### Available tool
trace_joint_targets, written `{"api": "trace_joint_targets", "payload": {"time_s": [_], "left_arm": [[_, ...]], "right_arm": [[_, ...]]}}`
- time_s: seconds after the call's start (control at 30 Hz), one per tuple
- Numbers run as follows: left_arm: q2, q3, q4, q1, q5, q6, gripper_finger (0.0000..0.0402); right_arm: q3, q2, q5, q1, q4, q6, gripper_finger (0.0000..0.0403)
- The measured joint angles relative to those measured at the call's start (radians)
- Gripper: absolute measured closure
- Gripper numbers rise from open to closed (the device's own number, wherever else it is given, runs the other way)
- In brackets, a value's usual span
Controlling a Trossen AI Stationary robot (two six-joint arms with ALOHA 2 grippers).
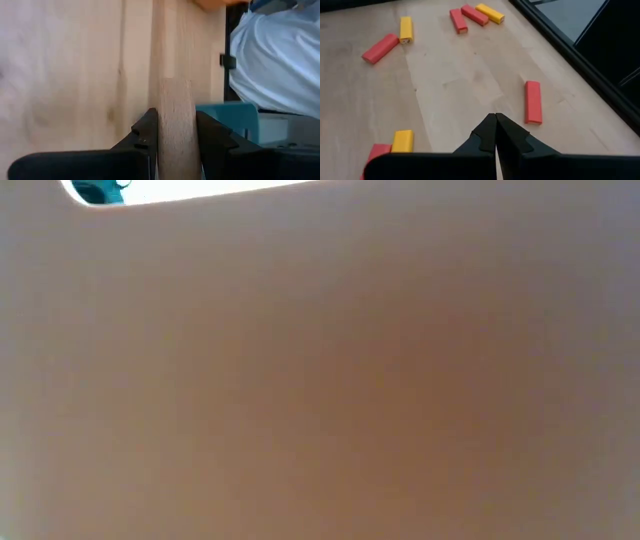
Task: Sort blocks
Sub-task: Put the brown block into the blue bin, then put the top left orange block into the orange bin
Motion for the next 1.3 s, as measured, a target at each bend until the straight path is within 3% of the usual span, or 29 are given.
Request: {"api": "trace_joint_targets", "payload": {"time_s": [0.27,0.53,1.0,1.3], "left_arm": [[0.004,0.000,0.002,-0.247,-0.106,-0.317,0.0311],[0.030,0.000,0.040,-0.425,-0.116,-0.624,0.0311],[0.182,0.002,0.284,-0.514,-0.133,-0.668,0.0273],[0.278,0.002,0.267,-0.553,-0.038,-0.866,0.0239]], "right_arm": [[0.000,0.000,-0.001,-0.001,-0.005,-0.006,0.0403],[0.000,0.001,-0.001,-0.001,-0.037,-0.026,0.0403],[0.000,0.002,-0.001,-0.004,-0.068,-0.050,0.0403],[0.000,0.002,-0.001,-0.009,-0.062,-0.070,0.0403]]}}
